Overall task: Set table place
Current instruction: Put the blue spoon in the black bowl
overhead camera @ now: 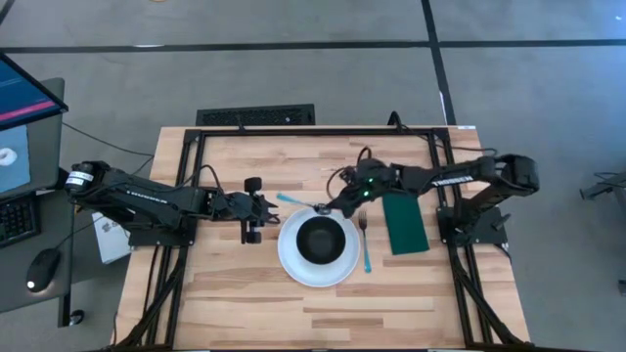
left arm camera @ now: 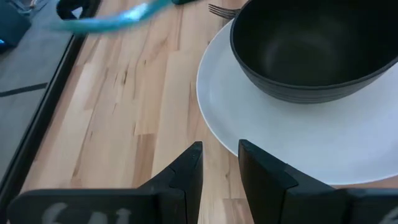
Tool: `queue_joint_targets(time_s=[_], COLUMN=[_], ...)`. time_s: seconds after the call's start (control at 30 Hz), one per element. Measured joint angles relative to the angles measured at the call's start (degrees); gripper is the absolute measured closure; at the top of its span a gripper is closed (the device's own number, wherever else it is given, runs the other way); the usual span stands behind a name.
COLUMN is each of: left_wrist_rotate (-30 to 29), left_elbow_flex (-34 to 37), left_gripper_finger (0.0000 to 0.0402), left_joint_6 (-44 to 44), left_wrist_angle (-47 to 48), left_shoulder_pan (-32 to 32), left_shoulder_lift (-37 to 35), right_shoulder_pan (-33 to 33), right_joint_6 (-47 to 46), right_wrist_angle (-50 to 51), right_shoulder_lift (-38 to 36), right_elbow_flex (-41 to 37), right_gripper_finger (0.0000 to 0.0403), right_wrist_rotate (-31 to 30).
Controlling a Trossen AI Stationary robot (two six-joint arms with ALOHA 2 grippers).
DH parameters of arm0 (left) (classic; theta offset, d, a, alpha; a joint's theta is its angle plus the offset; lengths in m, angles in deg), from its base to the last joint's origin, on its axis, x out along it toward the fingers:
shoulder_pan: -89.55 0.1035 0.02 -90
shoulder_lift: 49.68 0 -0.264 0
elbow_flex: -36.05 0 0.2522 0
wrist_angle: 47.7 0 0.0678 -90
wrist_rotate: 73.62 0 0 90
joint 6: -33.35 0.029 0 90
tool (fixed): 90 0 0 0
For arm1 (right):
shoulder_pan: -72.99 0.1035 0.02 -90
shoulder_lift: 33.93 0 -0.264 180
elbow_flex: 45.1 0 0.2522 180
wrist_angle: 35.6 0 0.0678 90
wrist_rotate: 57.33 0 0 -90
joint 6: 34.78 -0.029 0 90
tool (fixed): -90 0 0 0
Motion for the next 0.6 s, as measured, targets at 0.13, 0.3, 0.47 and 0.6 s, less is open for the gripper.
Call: queue_joint_targets(time_s=[0.13, 0.3, 0.47, 0.6], left_wrist_rotate=[0.0, 0.0, -0.1, -1.0], left_elbow_flex=[0.0, 0.0, 0.0, -0.9], left_gripper_finger=[0.0307, 0.0307, 0.0307, 0.0307], left_joint_6=[-1.2, -3.1, -3.7, 1.1], left_wrist_angle=[1.1, 3.9, 2.4, 2.4], left_shoulder_pan=[0.0, 0.0, 0.0, 0.0], left_shoulder_lift=[0.0, 0.0, -0.5, -1.4], right_shoulder_pan=[5.0, 9.1, 10.4, 10.4], right_joint_6=[2.2, 2.5, 0.2, 0.1], right_wrist_angle=[10.6, 11.4, 13.6, 14.4], right_shoulder_lift=[0.0, 0.0, 0.0, 0.0], right_elbow_flex=[5.9, 8.9, 9.3, 9.3], right_gripper_finger=[0.0392, 0.0392, 0.0392, 0.0392], right_wrist_rotate=[-5.5, -8.9, -12.9, -14.7])
